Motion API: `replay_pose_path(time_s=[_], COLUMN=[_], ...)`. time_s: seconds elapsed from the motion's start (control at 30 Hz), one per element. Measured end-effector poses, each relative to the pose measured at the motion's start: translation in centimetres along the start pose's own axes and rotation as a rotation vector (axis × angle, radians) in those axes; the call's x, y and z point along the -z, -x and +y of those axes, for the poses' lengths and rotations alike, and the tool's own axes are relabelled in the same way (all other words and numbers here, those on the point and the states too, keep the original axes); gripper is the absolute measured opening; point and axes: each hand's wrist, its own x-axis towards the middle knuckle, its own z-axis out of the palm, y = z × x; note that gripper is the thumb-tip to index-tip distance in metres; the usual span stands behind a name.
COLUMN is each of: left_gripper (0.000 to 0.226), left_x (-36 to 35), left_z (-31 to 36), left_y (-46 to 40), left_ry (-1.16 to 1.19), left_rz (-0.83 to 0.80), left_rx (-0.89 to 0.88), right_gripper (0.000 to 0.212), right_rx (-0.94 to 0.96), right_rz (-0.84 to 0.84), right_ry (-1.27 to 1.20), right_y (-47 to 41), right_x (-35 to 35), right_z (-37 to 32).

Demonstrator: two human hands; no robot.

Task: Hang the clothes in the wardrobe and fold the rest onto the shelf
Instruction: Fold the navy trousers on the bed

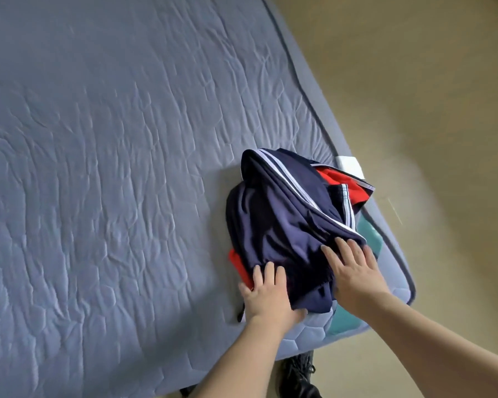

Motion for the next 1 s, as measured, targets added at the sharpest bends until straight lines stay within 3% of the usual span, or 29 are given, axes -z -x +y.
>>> replay_pose_path(time_s=[0.1, 0.23, 0.33, 0.47, 0.57, 0.77, 1.0], left_gripper=[0.084, 0.037, 0.030, 0.038, 0.039, 0.032, 0.037], left_x=[-2.1, -1.7, 1.5, 9.6, 16.8, 30.3, 41.8], left_z=[0.9, 0.6, -1.2, -4.7, -7.3, -13.6, -26.9], left_y=[-2.3, -2.8, -1.9, 1.6, 6.1, 17.2, 33.6], left_ry=[-0.060, 0.045, 0.134, 0.176, 0.159, -0.013, -0.172], left_rz=[0.052, 0.189, 0.151, 0.244, 0.347, 0.536, 0.793], left_rx=[0.064, 0.008, -0.014, 0.049, 0.061, 0.076, 0.136], right_gripper=[0.089, 0.042, 0.027, 0.019, 0.023, 0.015, 0.016], right_rx=[0.000, -0.011, -0.023, -0.017, 0.010, 0.098, 0.162], right_rz=[0.072, 0.206, 0.232, 0.153, 0.183, 0.308, 0.527], right_ry=[0.040, 0.105, 0.072, 0.010, -0.018, 0.017, 0.132], right_y=[-1.3, -1.8, -1.7, -0.2, 1.7, 6.8, 16.4], right_x=[-2.8, -1.5, 1.0, 9.6, 17.8, 34.4, 51.9], right_z=[0.3, 0.0, -0.4, -3.4, -6.3, -12.8, -23.3])
